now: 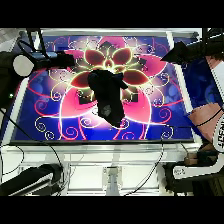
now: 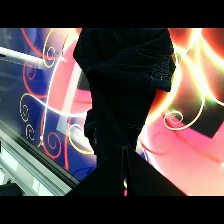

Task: Fold the clothes and pants, and hang the long-sleeved shirts on hangers.

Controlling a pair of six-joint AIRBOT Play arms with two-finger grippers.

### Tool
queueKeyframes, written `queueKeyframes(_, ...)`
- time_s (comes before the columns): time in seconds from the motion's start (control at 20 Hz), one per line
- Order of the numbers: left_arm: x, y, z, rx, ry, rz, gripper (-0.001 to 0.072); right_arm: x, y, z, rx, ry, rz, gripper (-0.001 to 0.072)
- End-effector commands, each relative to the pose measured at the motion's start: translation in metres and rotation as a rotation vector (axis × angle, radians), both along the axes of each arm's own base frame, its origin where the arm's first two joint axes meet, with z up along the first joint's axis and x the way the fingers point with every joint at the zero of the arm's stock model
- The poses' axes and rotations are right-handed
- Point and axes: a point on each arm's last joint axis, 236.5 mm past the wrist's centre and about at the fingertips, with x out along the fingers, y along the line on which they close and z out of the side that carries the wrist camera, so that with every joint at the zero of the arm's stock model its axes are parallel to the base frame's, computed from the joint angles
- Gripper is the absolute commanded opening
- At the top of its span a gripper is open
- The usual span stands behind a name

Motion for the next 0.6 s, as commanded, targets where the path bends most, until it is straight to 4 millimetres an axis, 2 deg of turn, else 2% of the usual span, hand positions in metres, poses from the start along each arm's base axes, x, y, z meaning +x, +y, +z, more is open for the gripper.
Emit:
queueKeyframes(0.0, 0.0, 0.0, 0.001, 0.0, -0.002, 0.0, 0.0007, 0.0, 0.0, 0.0, 0.0, -0.001, 0.0, 0.0035)
queueKeyframes(0.2, 0.0, 0.0, 0.001, 0.0, -0.002, 0.0, 0.0008, 0.001, 0.0, 0.001, 0.001, -0.004, -0.002, 0.0035)
queueKeyframes(0.55, 0.0, 0.0, 0.001, 0.0, -0.002, 0.0, 0.0008, 0.014, -0.003, 0.006, 0.009, -0.05, -0.042, 0.0035)
